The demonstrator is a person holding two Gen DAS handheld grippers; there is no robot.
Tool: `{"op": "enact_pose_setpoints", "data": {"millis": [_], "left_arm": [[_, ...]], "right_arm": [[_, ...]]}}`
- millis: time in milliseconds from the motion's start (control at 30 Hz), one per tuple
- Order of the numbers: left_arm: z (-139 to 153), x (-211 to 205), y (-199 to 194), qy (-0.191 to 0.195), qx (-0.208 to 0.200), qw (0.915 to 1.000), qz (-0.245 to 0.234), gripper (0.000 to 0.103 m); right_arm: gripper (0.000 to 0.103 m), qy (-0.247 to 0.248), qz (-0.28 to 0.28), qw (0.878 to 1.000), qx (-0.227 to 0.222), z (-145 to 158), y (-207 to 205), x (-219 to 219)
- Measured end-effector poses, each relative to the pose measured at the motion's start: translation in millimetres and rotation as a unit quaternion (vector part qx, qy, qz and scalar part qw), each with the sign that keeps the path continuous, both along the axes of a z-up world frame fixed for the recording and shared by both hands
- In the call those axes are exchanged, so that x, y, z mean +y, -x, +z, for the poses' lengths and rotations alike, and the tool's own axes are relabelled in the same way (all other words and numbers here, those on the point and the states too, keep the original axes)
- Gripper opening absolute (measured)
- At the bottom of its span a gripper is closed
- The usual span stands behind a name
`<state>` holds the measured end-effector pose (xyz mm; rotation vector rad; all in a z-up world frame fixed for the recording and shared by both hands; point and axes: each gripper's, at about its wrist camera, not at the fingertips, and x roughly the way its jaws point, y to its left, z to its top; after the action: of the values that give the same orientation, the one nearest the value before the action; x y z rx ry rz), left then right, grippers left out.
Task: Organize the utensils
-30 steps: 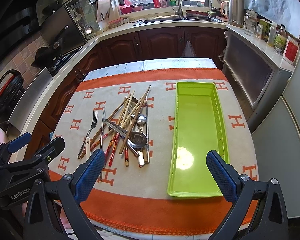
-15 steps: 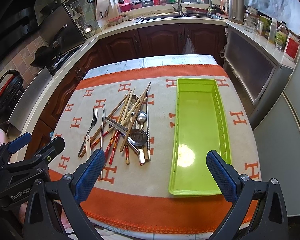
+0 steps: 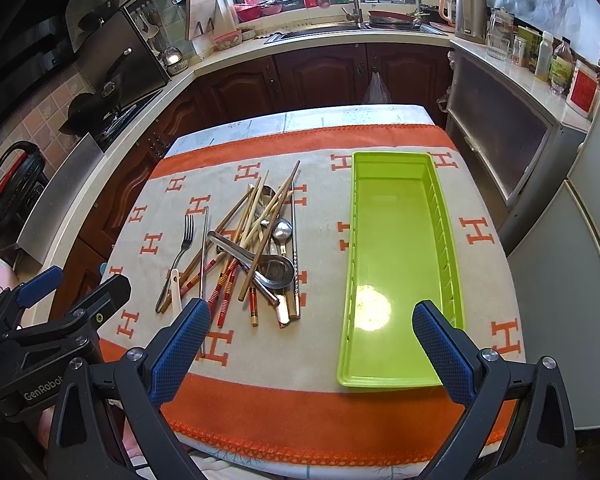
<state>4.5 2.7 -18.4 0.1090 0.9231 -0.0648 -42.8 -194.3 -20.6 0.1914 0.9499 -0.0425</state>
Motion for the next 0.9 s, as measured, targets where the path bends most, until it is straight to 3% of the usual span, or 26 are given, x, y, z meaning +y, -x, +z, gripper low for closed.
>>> {"op": "enact_pose_setpoints", "data": {"millis": [900], "left_arm": [[-4.0,-1.1,-3.8,-0.001,0.017,0.9999,0.0,0.102]], "right_arm": [[0.103,-0.003,-0.001,1.0,0.012,-7.2,-1.6,2.1]]}}
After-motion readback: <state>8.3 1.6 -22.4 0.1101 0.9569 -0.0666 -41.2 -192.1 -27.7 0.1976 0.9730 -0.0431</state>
